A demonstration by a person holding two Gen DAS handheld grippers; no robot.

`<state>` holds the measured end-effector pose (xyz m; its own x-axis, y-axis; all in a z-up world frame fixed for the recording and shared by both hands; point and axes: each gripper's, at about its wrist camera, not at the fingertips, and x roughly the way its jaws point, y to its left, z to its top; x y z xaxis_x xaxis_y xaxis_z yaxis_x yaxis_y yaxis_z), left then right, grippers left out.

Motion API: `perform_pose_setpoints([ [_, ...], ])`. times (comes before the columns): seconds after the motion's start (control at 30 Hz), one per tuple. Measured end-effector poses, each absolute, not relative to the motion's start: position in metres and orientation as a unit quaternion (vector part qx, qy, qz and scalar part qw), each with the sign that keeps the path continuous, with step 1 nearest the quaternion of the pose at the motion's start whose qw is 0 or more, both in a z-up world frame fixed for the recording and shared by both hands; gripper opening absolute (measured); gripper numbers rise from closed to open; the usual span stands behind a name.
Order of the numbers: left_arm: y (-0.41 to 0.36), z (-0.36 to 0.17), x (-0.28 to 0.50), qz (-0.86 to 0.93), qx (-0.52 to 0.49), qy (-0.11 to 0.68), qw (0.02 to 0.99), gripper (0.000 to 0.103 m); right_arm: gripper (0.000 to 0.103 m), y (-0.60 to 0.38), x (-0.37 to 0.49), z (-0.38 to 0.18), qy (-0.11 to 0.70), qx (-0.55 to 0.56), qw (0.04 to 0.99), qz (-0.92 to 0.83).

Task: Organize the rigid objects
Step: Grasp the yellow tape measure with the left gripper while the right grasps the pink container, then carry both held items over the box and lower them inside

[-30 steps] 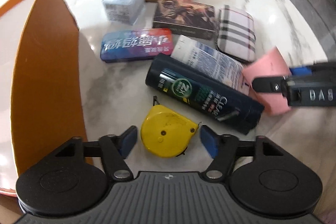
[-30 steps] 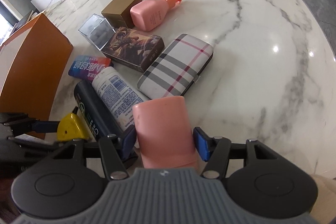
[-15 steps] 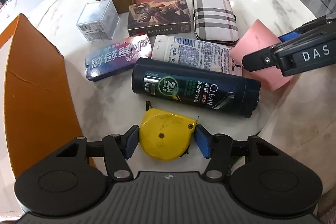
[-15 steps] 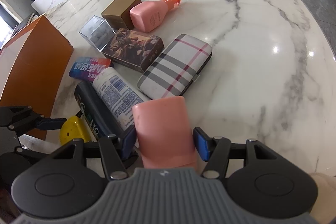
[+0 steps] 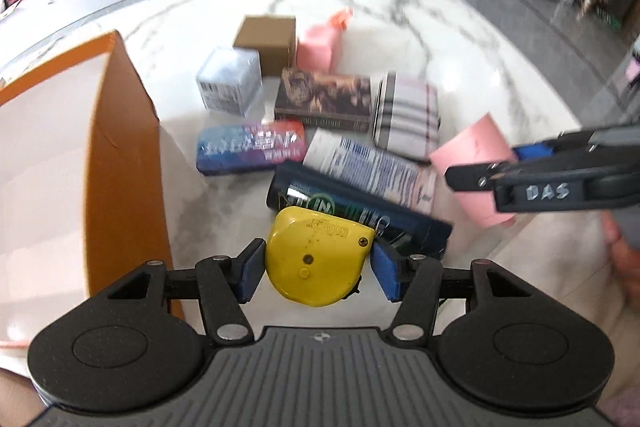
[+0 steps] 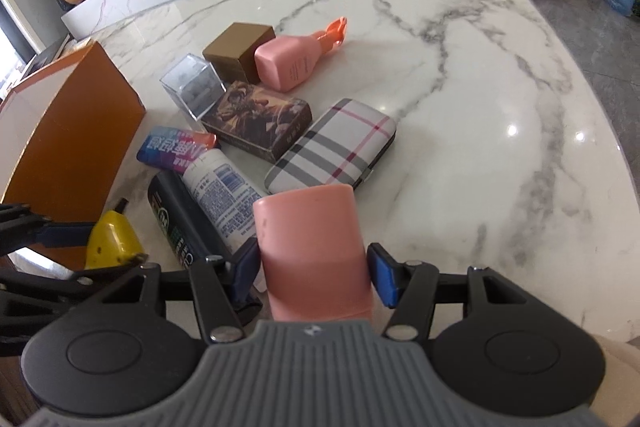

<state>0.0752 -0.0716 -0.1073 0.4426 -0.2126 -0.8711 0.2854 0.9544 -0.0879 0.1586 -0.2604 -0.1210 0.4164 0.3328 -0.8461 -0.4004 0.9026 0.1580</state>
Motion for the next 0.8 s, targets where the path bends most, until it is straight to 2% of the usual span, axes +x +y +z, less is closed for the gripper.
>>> perform_pose_setpoints([
  [0.23, -0.052, -0.071, 0.061, -0.140, -0.012, 0.473, 0.870, 0.065, 0.059, -0.259, 0.148, -0.096, 0.476, -0.025, 0.852, 0.217],
  [0.43, -0.022, -0.038, 0.050, -0.128, -0.051, 0.437, 0.889, 0.065, 0.059, -0.245, 0.139, -0.054, 0.440, -0.012, 0.865, 0.240],
  [0.8, 0.072, -0.002, 0.050, -0.057, -0.069, 0.392, 0.915, 0.065, 0.059, -0.149, 0.124, 0.020, 0.392, -0.019, 0.848, 0.357],
])
